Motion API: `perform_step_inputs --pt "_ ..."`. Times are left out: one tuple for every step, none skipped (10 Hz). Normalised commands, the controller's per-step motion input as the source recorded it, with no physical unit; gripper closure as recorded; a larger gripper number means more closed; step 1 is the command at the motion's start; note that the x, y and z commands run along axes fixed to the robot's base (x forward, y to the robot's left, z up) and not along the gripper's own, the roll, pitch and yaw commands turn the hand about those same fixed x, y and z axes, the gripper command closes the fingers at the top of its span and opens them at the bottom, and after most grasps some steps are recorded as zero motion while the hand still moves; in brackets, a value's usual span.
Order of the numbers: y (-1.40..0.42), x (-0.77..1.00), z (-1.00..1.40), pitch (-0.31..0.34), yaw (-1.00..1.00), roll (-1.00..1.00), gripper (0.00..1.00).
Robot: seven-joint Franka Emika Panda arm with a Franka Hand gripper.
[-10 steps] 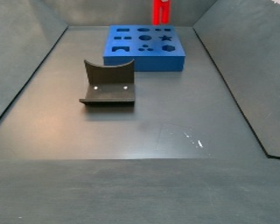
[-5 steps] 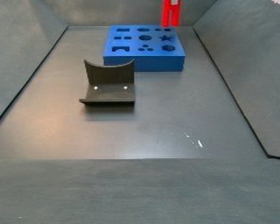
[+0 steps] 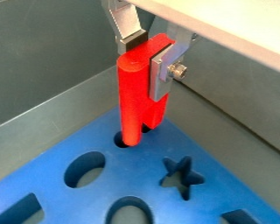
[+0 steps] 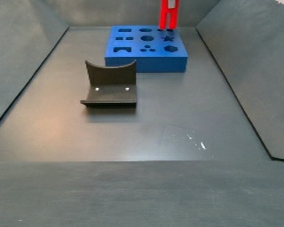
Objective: Insert the square-circle object.
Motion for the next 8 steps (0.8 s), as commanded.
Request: perform_step_inputs --pt "-0.13 0.09 -0.21 0.0 -0.3 0.0 1.0" --pt "-0.07 0.09 -0.31 0.0 -0.3 0.0 1.0" --pt "0.0 0.01 -0.39 0.0 -0.24 0.0 1.0" --pt "0.0 0.0 -0.43 0.0 -0.13 0.02 1.0" --pt "0.0 0.0 -0.55 0.0 -0.17 0.0 1.0" --pt "0.0 0.0 -0.81 -0.011 -0.23 0.0 1.0" --pt "-0.01 0.0 -1.0 0.0 -0.28 0.0 1.0" --pt "-0.03 0.09 -1.0 0.0 -0.28 0.0 1.0"
